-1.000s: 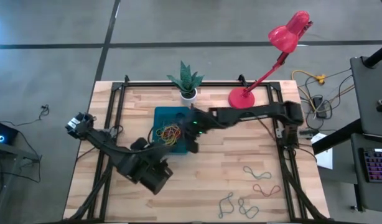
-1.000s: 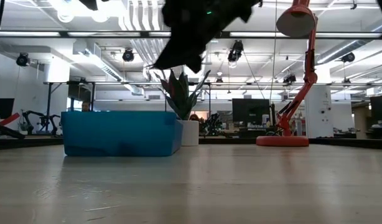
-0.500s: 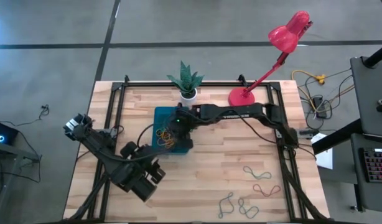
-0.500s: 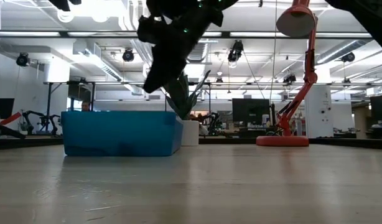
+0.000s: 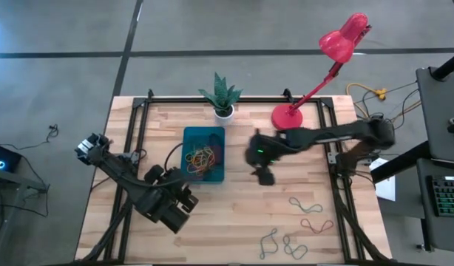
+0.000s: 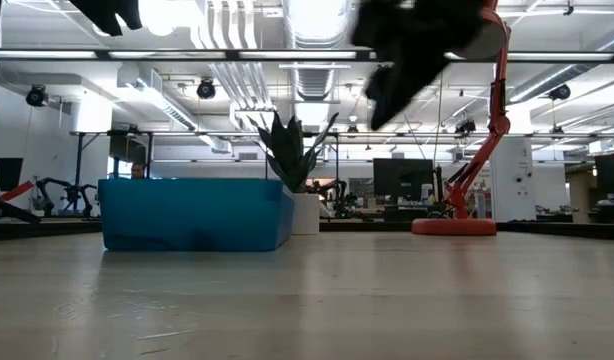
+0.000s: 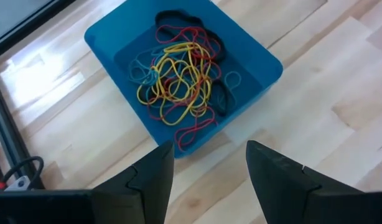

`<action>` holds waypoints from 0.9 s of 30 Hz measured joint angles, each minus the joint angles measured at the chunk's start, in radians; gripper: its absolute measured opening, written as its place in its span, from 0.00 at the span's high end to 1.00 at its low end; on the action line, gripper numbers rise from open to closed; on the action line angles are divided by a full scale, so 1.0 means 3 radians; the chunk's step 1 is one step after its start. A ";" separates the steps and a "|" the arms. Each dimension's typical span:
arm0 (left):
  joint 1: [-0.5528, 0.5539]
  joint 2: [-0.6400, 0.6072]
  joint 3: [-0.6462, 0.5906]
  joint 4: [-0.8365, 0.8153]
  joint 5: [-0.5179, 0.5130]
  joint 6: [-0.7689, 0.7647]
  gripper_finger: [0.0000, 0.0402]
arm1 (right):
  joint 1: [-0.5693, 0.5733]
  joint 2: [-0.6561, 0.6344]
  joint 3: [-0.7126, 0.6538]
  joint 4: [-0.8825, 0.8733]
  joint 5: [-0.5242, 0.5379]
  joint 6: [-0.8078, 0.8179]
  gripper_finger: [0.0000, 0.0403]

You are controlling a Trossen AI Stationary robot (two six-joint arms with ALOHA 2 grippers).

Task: Pick and place rubber bands into bin
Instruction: Put the blue rubber band into the blue bin

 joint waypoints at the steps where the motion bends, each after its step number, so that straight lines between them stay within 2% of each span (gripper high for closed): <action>1: 0.0016 0.0000 -0.0002 0.0012 -0.0017 0.0002 0.54 | 0.0037 -0.0182 -0.0187 0.0024 0.0057 0.0106 0.46; 5: 0.0082 0.0000 -0.0007 0.0036 -0.0049 0.0039 0.54 | 0.0209 -0.0811 -0.0871 0.0015 0.0337 0.0555 0.46; 12: 0.0208 0.0000 -0.0019 0.0269 -0.0048 0.0352 0.54 | 0.0565 -0.1451 -0.1706 -0.0114 0.0401 0.1266 0.46; 18: 0.0235 0.0000 -0.0028 0.0369 0.0024 0.0452 0.54 | 0.1022 -0.1635 -0.2129 -0.0224 0.0410 0.1808 0.46; 23: 0.0235 0.0000 -0.0073 0.0371 0.0036 0.0448 0.54 | 0.1418 -0.1648 -0.2244 -0.0191 0.0434 0.2318 0.47; 27: 0.0235 0.0000 -0.0135 0.0378 0.0039 0.0448 0.54 | 0.1757 -0.1586 -0.2257 -0.0183 0.0685 0.2652 0.47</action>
